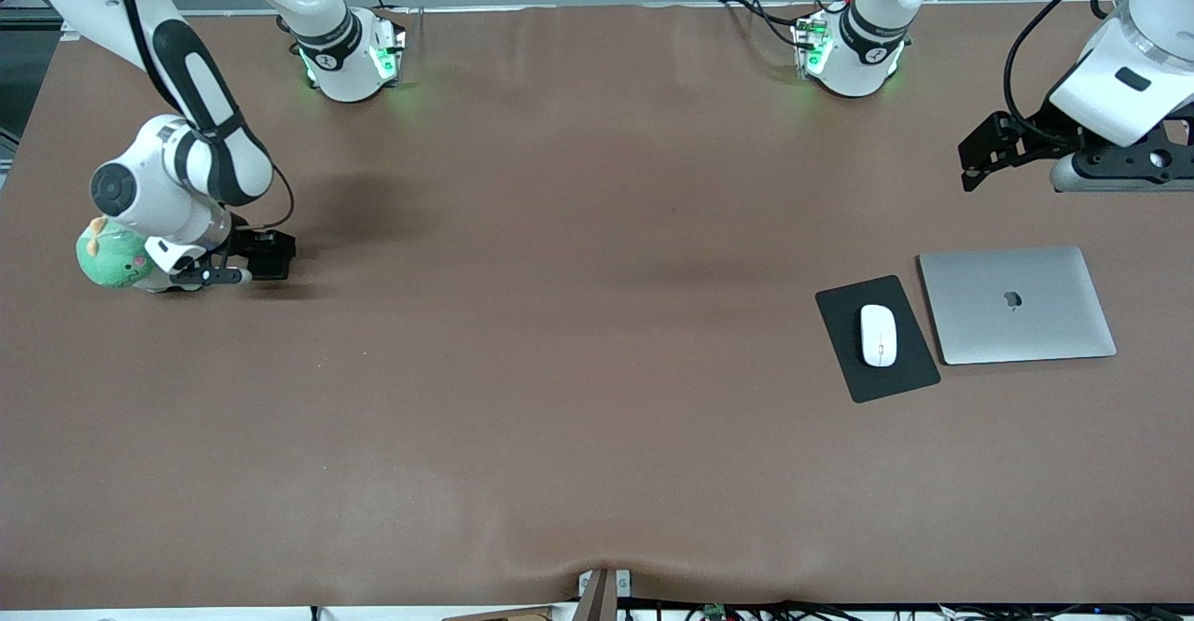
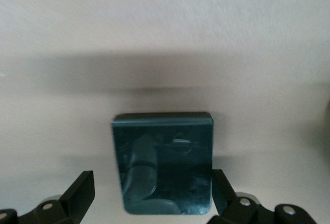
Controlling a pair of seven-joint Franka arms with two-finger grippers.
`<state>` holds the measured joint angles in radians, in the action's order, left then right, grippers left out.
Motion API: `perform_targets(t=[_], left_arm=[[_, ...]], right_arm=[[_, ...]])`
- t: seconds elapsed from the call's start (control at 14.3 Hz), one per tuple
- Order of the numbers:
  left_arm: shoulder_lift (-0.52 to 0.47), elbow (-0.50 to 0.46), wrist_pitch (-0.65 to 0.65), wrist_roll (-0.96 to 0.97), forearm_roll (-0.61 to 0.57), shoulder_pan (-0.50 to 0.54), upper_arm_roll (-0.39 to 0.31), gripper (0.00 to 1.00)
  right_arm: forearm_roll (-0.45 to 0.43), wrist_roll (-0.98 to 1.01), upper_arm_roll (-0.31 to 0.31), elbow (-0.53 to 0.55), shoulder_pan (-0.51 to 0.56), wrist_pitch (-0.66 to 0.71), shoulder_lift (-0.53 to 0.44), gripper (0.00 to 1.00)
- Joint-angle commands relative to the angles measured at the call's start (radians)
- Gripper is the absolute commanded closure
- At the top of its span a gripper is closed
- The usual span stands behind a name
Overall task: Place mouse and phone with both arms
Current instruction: 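Lower the phone beside the green plush and open the right gripper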
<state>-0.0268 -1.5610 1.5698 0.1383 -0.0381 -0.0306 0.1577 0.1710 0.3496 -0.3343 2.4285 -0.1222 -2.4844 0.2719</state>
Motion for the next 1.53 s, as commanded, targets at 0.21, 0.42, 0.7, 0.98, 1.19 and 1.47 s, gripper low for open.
perform_targets(t=[0.21,0.42,0.7,0.98,1.19,1.47], left_arm=[[0.031,0.044,-0.008,-0.008,0.007,0.004,-0.003,0.00],[0.024,0.044,-0.016,0.003,0.009,0.006,-0.006,0.00],[0.010,0.044,-0.056,-0.008,0.021,0.027,-0.020,0.00],[0.010,0.045,-0.056,-0.017,0.021,0.031,-0.020,0.00],[0.008,0.044,-0.056,-0.019,0.009,0.050,-0.018,0.00],[0.010,0.038,-0.056,-0.022,0.006,0.052,-0.020,0.00]], right_arm=[[-0.002,-0.009,0.004,-0.277,0.007,0.318,0.009,0.00],[-0.002,0.000,0.004,-0.475,0.009,0.525,0.015,0.00],[-0.004,0.000,0.006,-0.609,0.009,0.605,0.018,0.00],[-0.013,0.002,0.015,-0.843,0.012,0.795,0.082,0.00],[-0.013,0.000,0.029,-1.060,0.016,0.967,0.170,0.00],[-0.019,0.000,0.080,-1.207,0.079,1.054,0.167,0.00]])
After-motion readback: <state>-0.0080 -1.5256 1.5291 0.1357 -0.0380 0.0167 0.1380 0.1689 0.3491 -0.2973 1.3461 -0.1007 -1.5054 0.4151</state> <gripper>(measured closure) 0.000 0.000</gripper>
